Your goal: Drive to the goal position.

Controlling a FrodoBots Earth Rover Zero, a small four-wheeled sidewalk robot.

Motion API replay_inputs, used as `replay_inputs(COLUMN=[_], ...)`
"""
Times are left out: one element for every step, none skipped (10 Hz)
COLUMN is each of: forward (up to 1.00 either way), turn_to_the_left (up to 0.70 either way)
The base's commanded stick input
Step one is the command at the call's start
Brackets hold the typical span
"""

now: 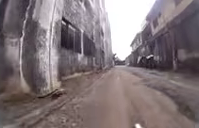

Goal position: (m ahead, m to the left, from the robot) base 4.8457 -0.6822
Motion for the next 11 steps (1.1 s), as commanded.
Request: replay_inputs(forward=[1.0,1.0,1.0,1.0,1.0,1.0,1.0,1.0,1.0,1.0,1.0], turn_to_the_left=[0.0,0.0,0.0,0.0,0.0,0.0,0.0,0.0,0.0,0.0,0.0])
